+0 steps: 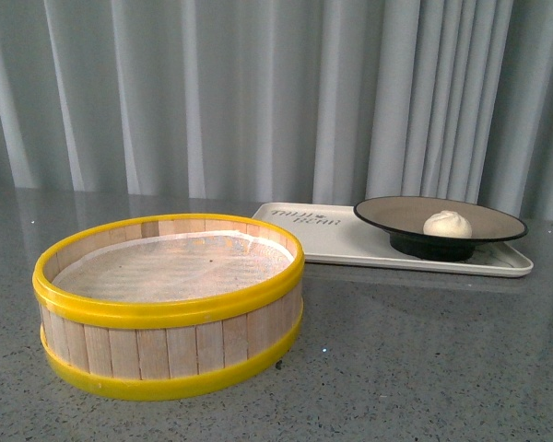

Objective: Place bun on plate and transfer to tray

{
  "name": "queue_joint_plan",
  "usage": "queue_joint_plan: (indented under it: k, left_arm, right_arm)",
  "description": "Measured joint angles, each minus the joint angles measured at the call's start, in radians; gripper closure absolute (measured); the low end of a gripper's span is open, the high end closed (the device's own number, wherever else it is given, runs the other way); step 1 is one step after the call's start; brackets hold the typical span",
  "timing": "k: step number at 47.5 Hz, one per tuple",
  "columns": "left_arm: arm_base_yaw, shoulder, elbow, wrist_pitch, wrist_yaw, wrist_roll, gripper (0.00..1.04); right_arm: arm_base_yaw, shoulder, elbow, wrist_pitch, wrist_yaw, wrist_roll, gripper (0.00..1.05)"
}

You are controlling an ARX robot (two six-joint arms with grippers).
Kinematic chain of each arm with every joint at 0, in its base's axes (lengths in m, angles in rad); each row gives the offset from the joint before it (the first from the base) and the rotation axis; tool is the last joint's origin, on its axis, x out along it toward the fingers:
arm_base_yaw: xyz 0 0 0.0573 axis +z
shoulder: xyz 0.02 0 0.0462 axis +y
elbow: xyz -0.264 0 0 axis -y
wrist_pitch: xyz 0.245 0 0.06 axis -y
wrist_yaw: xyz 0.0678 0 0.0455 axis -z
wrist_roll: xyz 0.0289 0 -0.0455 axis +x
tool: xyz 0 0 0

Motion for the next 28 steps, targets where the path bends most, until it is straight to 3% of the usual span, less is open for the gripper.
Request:
queue_joint_plan:
  k: [14, 28]
  left_arm:
    - [0.0, 0.0, 0.0, 0.0, 0.0, 0.0, 0.07]
    - [0.0, 0.0, 0.0, 0.0, 0.0, 0.0, 0.07]
  right_arm:
    - [0.0, -0.114, -0.06, -0.042, 0.0, 0.0, 1.03]
    - [0.0, -0.259, -0.065, -0.177, 0.0, 0.0, 1.03]
